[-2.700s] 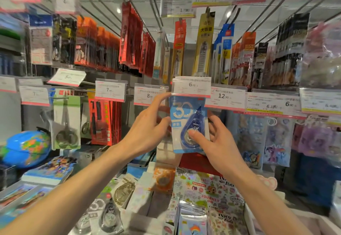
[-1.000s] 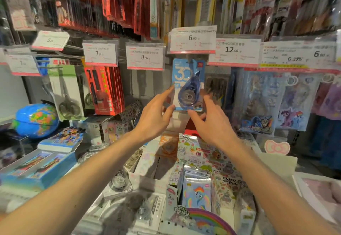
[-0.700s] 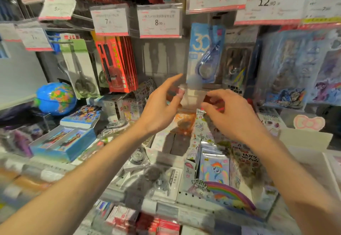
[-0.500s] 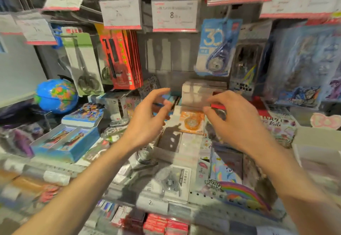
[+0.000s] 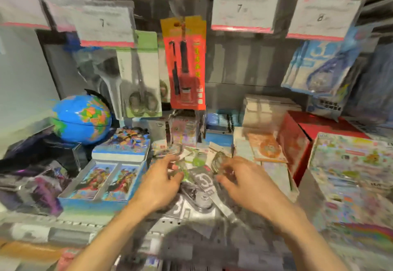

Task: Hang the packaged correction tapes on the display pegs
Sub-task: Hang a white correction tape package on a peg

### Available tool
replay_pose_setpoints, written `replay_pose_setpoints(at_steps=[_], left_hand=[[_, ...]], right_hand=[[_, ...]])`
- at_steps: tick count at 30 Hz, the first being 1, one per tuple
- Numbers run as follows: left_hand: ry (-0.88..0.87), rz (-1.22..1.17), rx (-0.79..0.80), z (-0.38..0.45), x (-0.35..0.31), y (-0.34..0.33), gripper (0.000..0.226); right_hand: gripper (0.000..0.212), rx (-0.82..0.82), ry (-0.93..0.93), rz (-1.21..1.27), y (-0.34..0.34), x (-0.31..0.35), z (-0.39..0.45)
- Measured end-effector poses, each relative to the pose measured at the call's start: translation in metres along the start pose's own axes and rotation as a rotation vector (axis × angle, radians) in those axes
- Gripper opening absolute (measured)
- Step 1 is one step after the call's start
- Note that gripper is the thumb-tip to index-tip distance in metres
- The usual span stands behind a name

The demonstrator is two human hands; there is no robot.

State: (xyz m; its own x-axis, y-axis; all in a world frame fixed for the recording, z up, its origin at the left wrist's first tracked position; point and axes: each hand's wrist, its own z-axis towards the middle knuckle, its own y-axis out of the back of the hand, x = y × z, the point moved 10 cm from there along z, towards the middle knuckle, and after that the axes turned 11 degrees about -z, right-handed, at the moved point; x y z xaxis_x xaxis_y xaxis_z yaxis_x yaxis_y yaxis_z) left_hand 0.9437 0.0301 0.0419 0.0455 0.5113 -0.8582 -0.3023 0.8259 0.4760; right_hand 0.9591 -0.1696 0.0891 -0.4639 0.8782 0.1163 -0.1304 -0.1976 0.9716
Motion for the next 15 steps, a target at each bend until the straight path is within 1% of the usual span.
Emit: replay_pose_setpoints(at_steps=[3,5,7,9,12,15], left_hand=[[0.047,0.076,0.075,0.007,0.008,-0.011,0.026],[0.044,0.103,0.119,0.010,0.006,-0.018,0.025],[0.029,0.116,0.136,0.012,0.002,-0.023,0.028],[0.046,0.071,0.141,0.016,0.000,-0.026,0.026],[0.052,0.018,0.148,0.018,-0.007,-0.030,0.012],[0.053,-0.065,0.110,0.022,-0.011,-0.026,0.002]], right_hand=[[0.024,0.113,-0.052,-0.090,-0.026,0.006,-0.007],[0.034,0.148,-0.081,-0.114,-0.035,0.008,-0.010],[0.042,0.153,-0.105,-0.104,-0.039,0.006,-0.012],[0.042,0.171,-0.126,-0.070,-0.041,0.005,-0.015],[0.046,0.193,-0.162,0.001,-0.045,0.003,-0.020],[0.051,0.167,-0.189,0.027,-0.044,-0.001,-0.022]])
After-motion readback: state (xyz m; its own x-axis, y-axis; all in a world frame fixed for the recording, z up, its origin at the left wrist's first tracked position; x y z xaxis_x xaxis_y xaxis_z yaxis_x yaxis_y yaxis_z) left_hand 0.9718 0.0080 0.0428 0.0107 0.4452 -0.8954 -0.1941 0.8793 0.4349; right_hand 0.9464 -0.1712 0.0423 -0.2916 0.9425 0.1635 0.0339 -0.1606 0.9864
